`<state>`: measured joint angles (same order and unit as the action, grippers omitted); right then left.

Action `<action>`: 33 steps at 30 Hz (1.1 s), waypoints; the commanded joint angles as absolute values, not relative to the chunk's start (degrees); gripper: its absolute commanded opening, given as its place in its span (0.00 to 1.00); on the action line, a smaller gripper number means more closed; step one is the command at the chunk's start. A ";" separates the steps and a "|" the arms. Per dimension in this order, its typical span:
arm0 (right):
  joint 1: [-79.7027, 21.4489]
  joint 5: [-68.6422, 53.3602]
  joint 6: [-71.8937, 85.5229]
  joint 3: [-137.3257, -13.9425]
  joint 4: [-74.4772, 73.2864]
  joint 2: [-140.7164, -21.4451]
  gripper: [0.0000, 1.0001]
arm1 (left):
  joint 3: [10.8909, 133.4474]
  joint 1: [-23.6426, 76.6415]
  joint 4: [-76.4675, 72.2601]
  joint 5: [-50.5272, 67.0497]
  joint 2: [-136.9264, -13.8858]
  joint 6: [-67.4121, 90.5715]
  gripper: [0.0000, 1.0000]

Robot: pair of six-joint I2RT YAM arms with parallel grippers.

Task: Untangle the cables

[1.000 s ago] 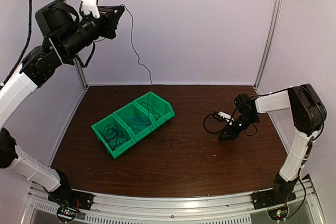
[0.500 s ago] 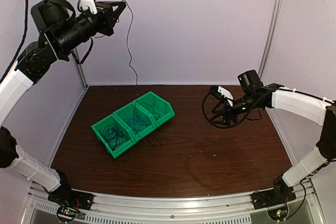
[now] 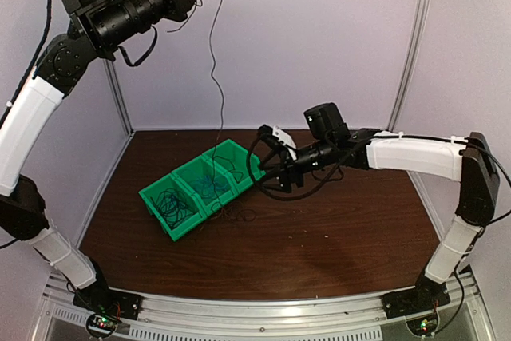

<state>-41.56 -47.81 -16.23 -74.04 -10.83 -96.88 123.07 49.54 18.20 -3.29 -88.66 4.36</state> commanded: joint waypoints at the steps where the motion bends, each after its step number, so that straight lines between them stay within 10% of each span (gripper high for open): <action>1: -45.65 -47.59 -10.21 -76.38 -1.51 -99.85 0.72 | 128.90 49.26 18.59 2.73 -91.04 7.00 0.00; 14: -50.66 -39.67 -0.01 -83.72 11.17 -118.12 0.71 | 130.12 49.31 18.95 5.72 -91.53 8.68 0.00; 25: -50.27 -41.74 -1.04 -75.24 9.80 -119.96 0.13 | 129.64 49.31 18.26 0.91 -88.66 5.54 0.00; 33: -42.52 -40.45 -7.39 -66.60 1.34 -114.78 0.14 | 129.39 49.31 15.55 -6.64 -85.85 0.82 0.00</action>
